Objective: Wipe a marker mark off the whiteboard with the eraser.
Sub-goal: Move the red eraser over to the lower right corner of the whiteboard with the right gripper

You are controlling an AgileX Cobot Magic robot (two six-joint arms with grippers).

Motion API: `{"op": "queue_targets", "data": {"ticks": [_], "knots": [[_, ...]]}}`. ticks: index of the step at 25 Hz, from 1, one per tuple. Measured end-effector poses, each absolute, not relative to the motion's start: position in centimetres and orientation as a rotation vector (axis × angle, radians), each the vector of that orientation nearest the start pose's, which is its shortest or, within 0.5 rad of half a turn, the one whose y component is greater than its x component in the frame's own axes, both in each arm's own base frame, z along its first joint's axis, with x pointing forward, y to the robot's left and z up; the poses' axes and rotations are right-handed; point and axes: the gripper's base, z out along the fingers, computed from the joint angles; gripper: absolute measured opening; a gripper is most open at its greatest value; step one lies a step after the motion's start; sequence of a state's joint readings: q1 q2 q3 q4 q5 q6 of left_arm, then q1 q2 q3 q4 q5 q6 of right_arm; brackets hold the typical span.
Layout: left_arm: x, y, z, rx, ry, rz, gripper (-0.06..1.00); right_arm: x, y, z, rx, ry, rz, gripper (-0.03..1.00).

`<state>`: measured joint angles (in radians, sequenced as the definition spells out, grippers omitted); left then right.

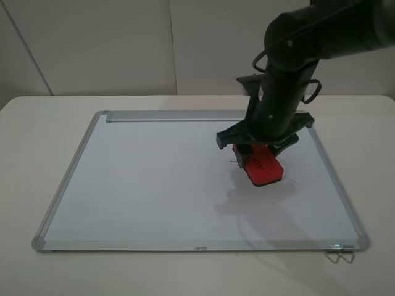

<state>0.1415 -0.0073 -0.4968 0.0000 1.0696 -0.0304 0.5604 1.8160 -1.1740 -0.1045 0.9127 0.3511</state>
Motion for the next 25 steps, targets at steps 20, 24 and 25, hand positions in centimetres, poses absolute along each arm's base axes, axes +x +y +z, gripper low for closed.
{"op": "queue_targets", "data": {"ticks": [20,24,25], "knots": [[-0.6,-0.1,27.6,-0.176,2.042,0.069,0.77,22.3,6.9,13.5,-0.037,2.940,-0.063,0.50],[-0.6,-0.1,27.6,-0.176,2.042,0.069,0.77,22.6,7.1,12.8,-0.045,2.940,-0.055,0.50],[-0.6,-0.1,27.6,-0.176,2.042,0.069,0.77,22.6,7.1,12.7,-0.045,2.943,-0.057,0.50]]}}
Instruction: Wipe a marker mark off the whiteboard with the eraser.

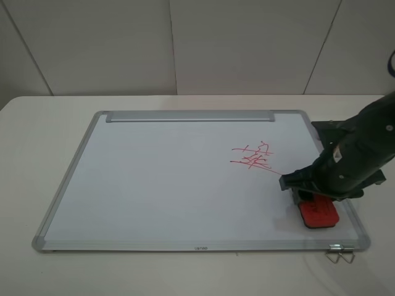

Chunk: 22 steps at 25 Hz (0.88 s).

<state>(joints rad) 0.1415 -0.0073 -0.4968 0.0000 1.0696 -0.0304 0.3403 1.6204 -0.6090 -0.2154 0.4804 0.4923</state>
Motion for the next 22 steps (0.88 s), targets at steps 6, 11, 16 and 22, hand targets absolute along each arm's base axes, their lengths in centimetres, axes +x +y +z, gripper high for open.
{"op": "queue_targets", "data": {"ticks": [6,11,16,22], "knots": [[-0.6,-0.1,27.6,-0.176,2.042,0.069,0.77,22.7,7.0,12.6,-0.065,2.936,-0.062,0.71],[-0.6,-0.1,27.6,-0.176,2.042,0.069,0.77,22.7,7.0,13.7,-0.078,2.896,-0.045,0.79],[-0.6,-0.1,27.6,-0.176,2.042,0.069,0.77,21.9,5.5,17.7,-0.079,2.786,0.010,0.79],[-0.6,-0.1,27.6,-0.176,2.042,0.069,0.77,18.7,1.6,23.7,0.053,2.624,0.011,0.79]]}}
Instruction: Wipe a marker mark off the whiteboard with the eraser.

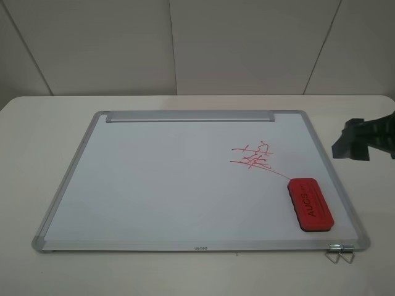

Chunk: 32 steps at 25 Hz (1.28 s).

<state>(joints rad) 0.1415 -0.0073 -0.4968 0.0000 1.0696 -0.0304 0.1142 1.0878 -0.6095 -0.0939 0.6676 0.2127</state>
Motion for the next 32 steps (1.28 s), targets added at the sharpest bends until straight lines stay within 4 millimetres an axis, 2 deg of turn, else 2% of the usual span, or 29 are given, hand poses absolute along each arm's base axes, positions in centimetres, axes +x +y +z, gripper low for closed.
{"op": "queue_targets", "data": {"ticks": [3,7,15,23,26,32], "knots": [[-0.6,-0.1,27.6,-0.176,2.042,0.069,0.77,15.7,0.5,26.6,0.093,2.510,-0.001,0.79],[-0.6,-0.1,27.6,-0.176,2.042,0.069,0.77,10.8,0.1,29.1,0.111,2.405,0.006,0.79],[-0.6,-0.1,27.6,-0.176,2.042,0.069,0.77,3.1,-0.4,31.0,0.086,2.133,0.033,0.79],[-0.6,-0.1,27.6,-0.176,2.042,0.069,0.77,0.3,-0.2,30.2,0.087,2.030,0.107,0.79],[-0.6,-0.1,27.6,-0.176,2.042,0.069,0.77,-0.7,-0.2,28.5,0.080,2.007,0.105,0.79],[-0.6,-0.1,27.6,-0.176,2.042,0.069,0.77,-0.7,-0.1,28.3,0.033,2.018,0.094,0.79]]}}
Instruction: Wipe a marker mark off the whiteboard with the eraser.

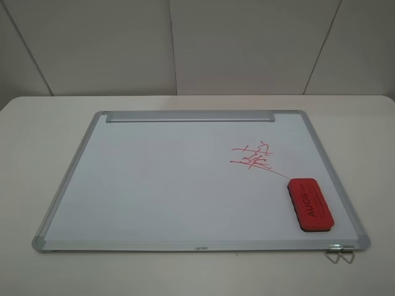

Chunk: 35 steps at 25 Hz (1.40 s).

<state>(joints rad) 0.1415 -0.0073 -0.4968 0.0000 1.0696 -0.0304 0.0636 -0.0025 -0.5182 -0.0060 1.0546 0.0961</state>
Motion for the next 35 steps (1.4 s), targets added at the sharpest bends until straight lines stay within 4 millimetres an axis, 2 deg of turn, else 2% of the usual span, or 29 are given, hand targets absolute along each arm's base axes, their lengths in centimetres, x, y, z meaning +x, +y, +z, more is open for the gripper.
{"op": "queue_targets", "data": {"ticks": [35], "knots": [[-0.59,-0.08,27.56,-0.176,2.042,0.069,0.77,-0.71,-0.16,28.28,0.024,2.018,0.078,0.79]]}}
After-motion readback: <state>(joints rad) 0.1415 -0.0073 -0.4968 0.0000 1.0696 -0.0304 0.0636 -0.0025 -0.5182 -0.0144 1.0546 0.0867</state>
